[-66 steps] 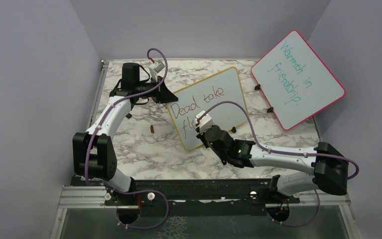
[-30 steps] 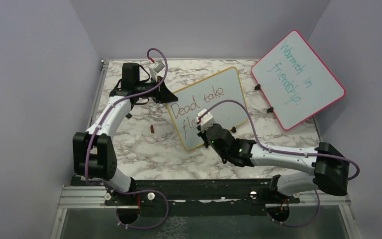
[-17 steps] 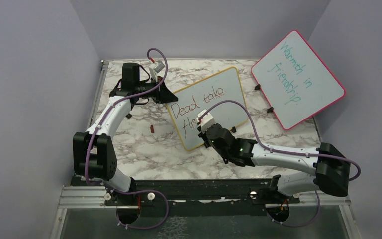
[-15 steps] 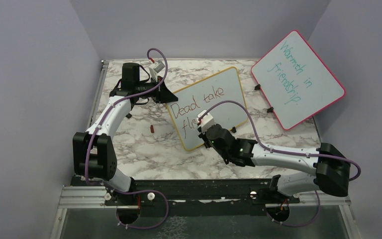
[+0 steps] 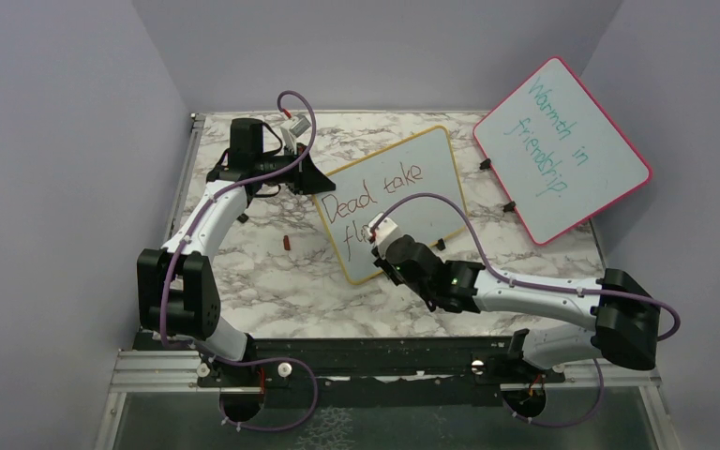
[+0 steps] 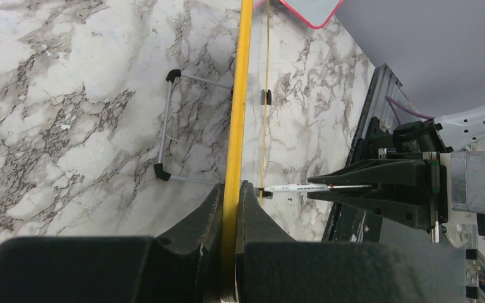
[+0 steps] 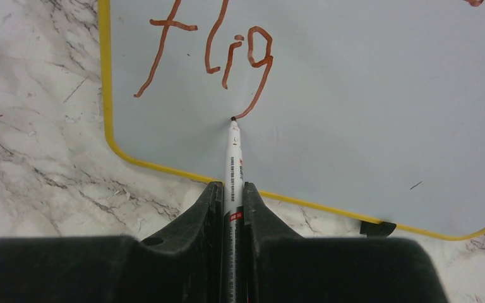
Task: Write a sentence on the whiteboard
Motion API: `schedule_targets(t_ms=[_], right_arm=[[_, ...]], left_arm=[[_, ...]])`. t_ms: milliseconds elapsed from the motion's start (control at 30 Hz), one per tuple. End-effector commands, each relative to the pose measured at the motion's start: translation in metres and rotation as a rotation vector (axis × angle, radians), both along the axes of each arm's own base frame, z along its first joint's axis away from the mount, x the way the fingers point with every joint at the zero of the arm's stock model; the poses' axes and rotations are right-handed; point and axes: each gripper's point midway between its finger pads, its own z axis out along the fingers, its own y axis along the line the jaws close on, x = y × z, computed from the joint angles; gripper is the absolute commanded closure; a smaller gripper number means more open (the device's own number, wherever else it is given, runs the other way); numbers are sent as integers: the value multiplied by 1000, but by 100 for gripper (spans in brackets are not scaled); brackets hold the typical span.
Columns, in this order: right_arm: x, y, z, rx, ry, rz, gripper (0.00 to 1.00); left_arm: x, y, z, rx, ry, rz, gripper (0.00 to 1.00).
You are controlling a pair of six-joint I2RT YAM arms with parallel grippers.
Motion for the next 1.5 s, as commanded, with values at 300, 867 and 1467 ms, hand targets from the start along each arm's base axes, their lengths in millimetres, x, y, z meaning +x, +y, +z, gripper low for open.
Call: schedule_targets(t_ms=[300, 867, 1467], right_arm=[[5, 11, 10, 78, -1, 0, 100], [19, -5, 57, 156, -150, -59, 100], [43, 13, 74, 204, -200, -41, 100]], left_arm=[[26, 31, -52, 189, 30, 165, 100], [27, 30, -51, 187, 29, 165, 100], [27, 30, -52, 187, 31, 162, 100]])
